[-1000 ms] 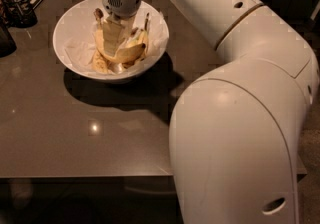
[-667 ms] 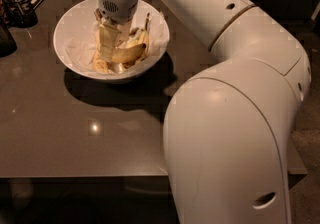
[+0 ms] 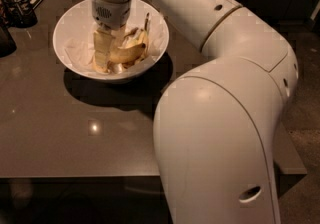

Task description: Pick banana from white bowl

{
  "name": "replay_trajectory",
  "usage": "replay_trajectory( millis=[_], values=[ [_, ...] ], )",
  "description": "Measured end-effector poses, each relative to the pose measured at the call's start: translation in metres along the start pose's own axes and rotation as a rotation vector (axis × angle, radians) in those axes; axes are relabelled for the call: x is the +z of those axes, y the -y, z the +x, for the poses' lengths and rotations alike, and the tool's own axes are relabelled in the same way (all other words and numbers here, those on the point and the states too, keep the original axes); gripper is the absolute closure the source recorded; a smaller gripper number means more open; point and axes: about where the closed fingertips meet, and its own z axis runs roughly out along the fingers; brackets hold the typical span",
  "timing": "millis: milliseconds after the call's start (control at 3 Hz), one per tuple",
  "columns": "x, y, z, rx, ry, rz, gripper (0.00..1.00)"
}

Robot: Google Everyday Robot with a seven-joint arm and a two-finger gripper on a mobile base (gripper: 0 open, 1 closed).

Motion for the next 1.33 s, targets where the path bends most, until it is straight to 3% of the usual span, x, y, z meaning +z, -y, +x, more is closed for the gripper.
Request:
replay_trajectory(
  millis=[1333],
  values=[
    [0.007,0.011,0.010,0.020,-0.010,-0.004,0.34]
  ],
)
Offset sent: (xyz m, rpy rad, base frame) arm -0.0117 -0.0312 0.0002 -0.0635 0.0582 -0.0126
